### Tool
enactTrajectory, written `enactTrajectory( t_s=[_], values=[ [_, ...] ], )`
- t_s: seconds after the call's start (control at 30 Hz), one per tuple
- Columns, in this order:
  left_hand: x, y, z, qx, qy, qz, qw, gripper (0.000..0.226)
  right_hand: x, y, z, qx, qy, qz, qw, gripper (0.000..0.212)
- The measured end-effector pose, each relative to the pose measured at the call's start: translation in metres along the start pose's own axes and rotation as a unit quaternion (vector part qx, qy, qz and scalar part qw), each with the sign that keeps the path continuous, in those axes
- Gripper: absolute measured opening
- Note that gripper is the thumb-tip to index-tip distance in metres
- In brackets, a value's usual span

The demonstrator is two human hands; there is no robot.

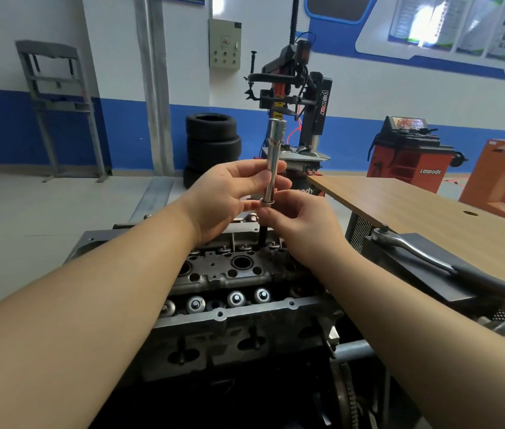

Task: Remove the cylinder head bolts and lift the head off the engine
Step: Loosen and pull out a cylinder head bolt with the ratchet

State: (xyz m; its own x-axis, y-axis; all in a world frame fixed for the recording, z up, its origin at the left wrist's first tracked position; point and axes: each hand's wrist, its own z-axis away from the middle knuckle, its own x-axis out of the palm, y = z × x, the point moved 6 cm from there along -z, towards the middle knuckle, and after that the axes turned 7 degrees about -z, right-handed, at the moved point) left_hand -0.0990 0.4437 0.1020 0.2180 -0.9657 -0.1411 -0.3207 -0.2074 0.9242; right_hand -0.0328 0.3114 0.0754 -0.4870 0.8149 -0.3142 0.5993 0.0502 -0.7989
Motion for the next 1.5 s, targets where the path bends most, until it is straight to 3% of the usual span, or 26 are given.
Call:
enactTrajectory(
  t_s=[0.1,0.23,0.43,0.57,0.7,0.9,1.03,1.17,1.3,1.37,1.5],
  values=[
    [-0.0026,0.0023,-0.0002,0.02,0.019,-0.012,1.0,0.03,0.0031,-0.0029,0.0008,0.004,-0.001,-0.023,1.0,0.012],
    [-0.007,0.0044,-0.0007,0.047,0.044,-0.021,0.998,0.035,0.0011,-0.0007,-0.0002,0.04,0.046,0.034,0.998,0.031],
    [-0.0001,0.0018,0.0009,0.005,0.005,0.007,1.0,0.033,0.0029,-0.0065,0.0017,0.003,0.011,0.045,0.999,0.005],
    [-0.0022,0.0028,0.001,0.015,0.02,-0.017,1.0,0.028,0.0068,-0.0064,0.0028,0.021,-0.016,-0.002,1.0,0.015],
    [-0.005,0.0059,0.0005,0.042,0.049,-0.037,0.997,0.032,0.0012,-0.0028,0.0021,0.048,0.042,0.035,0.997,0.03],
    [0.0002,0.0018,-0.0007,0.015,0.013,-0.004,1.0,0.029,0.0052,-0.0081,0.0035,0.01,0.001,0.022,1.0,0.006],
    [0.0,0.003,0.001,0.03,0.018,-0.013,0.999,0.025,0.0068,-0.0079,0.0042,0.028,-0.009,-0.014,0.999,0.015],
    [-0.0012,0.0069,0.0019,0.058,0.058,-0.03,0.996,0.04,0.0012,-0.008,0.0034,0.034,0.038,0.028,0.998,0.03],
    [-0.003,0.0041,0.0004,0.034,0.053,-0.039,0.997,0.037,0.0043,-0.0096,0.0034,0.015,0.016,0.029,0.999,0.012],
    [-0.0007,0.0014,0.0011,0.012,0.026,-0.019,0.999,0.038,0.006,-0.0102,0.0038,0.013,-0.004,0.007,1.0,0.015],
    [-0.003,0.0037,0.0029,0.027,0.05,-0.053,0.997,0.036,0.0079,-0.008,0.0038,0.042,-0.024,-0.055,0.997,0.015]
  ],
)
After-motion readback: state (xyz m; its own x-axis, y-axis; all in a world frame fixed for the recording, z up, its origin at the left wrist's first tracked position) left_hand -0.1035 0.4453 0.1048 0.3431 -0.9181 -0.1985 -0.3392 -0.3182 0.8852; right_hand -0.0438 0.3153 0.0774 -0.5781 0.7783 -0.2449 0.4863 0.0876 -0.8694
